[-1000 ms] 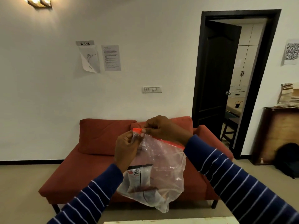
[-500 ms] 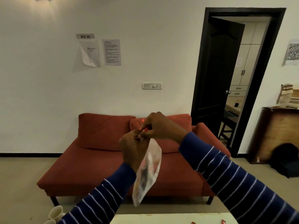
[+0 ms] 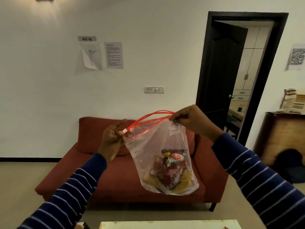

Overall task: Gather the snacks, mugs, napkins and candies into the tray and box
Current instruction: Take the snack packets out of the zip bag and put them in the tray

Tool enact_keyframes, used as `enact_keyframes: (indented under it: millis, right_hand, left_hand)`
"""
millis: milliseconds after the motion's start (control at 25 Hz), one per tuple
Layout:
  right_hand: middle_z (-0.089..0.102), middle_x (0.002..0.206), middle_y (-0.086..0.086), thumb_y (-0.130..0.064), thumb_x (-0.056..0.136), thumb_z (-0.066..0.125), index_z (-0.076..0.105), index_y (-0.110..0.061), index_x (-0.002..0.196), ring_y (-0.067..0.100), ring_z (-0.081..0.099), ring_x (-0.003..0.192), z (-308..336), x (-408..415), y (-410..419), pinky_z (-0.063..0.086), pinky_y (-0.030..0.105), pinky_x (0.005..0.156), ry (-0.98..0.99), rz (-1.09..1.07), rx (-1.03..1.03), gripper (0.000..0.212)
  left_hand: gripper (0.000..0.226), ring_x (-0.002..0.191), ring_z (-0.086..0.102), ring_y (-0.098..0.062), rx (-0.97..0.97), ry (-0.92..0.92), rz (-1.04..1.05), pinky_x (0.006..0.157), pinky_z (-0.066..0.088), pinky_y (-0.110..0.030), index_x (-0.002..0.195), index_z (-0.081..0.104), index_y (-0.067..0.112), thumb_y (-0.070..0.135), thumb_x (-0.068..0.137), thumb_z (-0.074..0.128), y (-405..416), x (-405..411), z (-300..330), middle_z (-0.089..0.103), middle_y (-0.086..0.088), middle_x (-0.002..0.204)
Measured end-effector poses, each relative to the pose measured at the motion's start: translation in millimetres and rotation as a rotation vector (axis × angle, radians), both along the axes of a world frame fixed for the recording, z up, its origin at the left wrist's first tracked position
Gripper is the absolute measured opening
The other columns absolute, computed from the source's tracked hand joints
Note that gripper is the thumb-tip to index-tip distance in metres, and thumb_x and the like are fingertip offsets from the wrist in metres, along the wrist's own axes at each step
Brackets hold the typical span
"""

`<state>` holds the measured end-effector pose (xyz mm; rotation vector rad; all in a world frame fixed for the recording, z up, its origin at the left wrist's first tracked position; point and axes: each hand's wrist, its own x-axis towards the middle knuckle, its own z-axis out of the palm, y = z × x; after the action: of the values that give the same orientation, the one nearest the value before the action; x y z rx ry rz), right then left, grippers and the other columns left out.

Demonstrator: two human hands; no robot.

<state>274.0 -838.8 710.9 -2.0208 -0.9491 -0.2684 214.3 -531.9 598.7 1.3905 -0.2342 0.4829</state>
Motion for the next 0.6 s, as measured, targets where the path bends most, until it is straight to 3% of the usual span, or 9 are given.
enact_keyframes:
  millis: [80, 160, 280, 360, 440, 520, 600]
  right_hand:
    - [0.079, 0.084, 0.000, 0.007, 0.087, 0.066, 0.079, -0.012, 0.094, 0.011, 0.074, 0.080, -5, 6, -14, 0.056, 0.012, 0.069, 0.099, -0.012, 0.096, 0.025]
    - [0.079, 0.084, -0.004, 0.005, 0.088, 0.066, 0.080, -0.019, 0.090, 0.007, 0.074, 0.079, -7, 8, -24, 0.054, 0.010, 0.068, 0.149, 0.002, 0.140, 0.028]
    - [0.078, 0.085, -0.002, 0.008, 0.086, 0.065, 0.079, -0.023, 0.081, 0.012, 0.074, 0.082, -8, 14, -35, 0.058, 0.018, 0.072, 0.183, 0.019, 0.176, 0.034]
    - [0.076, 0.080, 0.001, 0.011, 0.084, 0.065, 0.074, -0.017, 0.080, 0.013, 0.074, 0.080, -8, 20, -42, 0.063, 0.031, 0.077, 0.170, -0.063, 0.128, 0.030]
    - [0.073, 0.089, 0.002, 0.010, 0.082, 0.067, 0.068, -0.014, 0.088, 0.018, 0.071, 0.089, -8, 24, -45, 0.061, 0.036, 0.086, 0.073, -0.240, -0.030, 0.025]
    - [0.069, 0.111, 0.000, -0.001, 0.082, 0.069, 0.065, -0.017, 0.110, 0.019, 0.065, 0.106, -10, 17, -36, 0.054, 0.024, 0.088, -0.042, -0.303, -0.141, 0.032]
    - [0.065, 0.127, -0.007, -0.017, 0.085, 0.072, 0.062, -0.024, 0.127, 0.012, 0.059, 0.115, -9, 1, -13, 0.042, 0.013, 0.088, -0.113, -0.216, -0.169, 0.044]
  left_hand:
    - [0.081, 0.089, 0.069, -0.027, 0.044, -0.025, -0.036, 0.076, 0.060, -0.033, 0.124, 0.065, 0.010, 0.041, 0.055, 0.095, -2, -2, 2, 0.070, -0.021, 0.104]
    - [0.057, 0.087, 0.071, -0.023, 0.130, -0.046, 0.029, 0.076, 0.061, -0.029, 0.115, 0.071, 0.009, 0.016, 0.063, 0.092, -11, -3, 3, 0.074, -0.019, 0.101]
    - [0.025, 0.079, 0.073, -0.012, 0.115, -0.095, 0.177, 0.070, 0.059, -0.022, 0.098, 0.076, 0.004, 0.003, 0.073, 0.081, -26, -1, 12, 0.079, -0.004, 0.087]
    - [0.019, 0.075, 0.072, -0.007, 0.121, -0.106, 0.228, 0.069, 0.058, -0.019, 0.096, 0.075, 0.005, -0.004, 0.079, 0.076, -31, 1, 25, 0.079, 0.003, 0.081]
    - [0.018, 0.075, 0.072, -0.007, 0.183, -0.109, 0.238, 0.069, 0.058, -0.019, 0.094, 0.075, 0.007, -0.005, 0.080, 0.076, -38, 2, 39, 0.078, 0.004, 0.080]
    - [0.017, 0.075, 0.073, -0.007, 0.249, -0.135, 0.227, 0.068, 0.058, -0.018, 0.090, 0.077, 0.012, -0.001, 0.080, 0.078, -52, 1, 52, 0.079, 0.004, 0.079]
    - [0.015, 0.073, 0.073, -0.007, 0.317, -0.163, 0.267, 0.067, 0.057, -0.016, 0.087, 0.078, 0.016, 0.004, 0.079, 0.080, -68, 1, 65, 0.078, 0.005, 0.077]
